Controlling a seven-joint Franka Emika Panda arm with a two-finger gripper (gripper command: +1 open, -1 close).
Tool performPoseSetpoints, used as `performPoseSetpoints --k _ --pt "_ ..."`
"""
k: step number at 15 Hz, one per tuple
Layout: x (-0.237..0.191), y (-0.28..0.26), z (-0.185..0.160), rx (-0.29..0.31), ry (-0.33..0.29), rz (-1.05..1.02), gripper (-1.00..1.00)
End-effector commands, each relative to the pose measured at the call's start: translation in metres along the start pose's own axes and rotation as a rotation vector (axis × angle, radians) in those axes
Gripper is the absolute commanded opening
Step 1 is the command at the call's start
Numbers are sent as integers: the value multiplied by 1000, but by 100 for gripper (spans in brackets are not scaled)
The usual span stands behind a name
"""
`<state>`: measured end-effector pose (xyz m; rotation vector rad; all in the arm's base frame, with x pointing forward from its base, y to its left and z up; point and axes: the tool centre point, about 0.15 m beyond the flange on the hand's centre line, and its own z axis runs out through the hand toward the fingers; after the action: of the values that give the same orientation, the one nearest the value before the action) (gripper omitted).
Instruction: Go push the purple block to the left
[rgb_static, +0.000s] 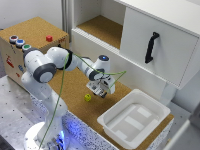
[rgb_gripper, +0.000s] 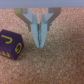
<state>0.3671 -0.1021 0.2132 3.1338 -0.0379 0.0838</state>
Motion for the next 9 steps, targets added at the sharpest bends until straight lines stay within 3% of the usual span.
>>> performPoseSetpoints --k 1,9 --pt "-16 -28 -2 20 24 -45 -100" --pt "6 -60 4 10 84 -56 -100"
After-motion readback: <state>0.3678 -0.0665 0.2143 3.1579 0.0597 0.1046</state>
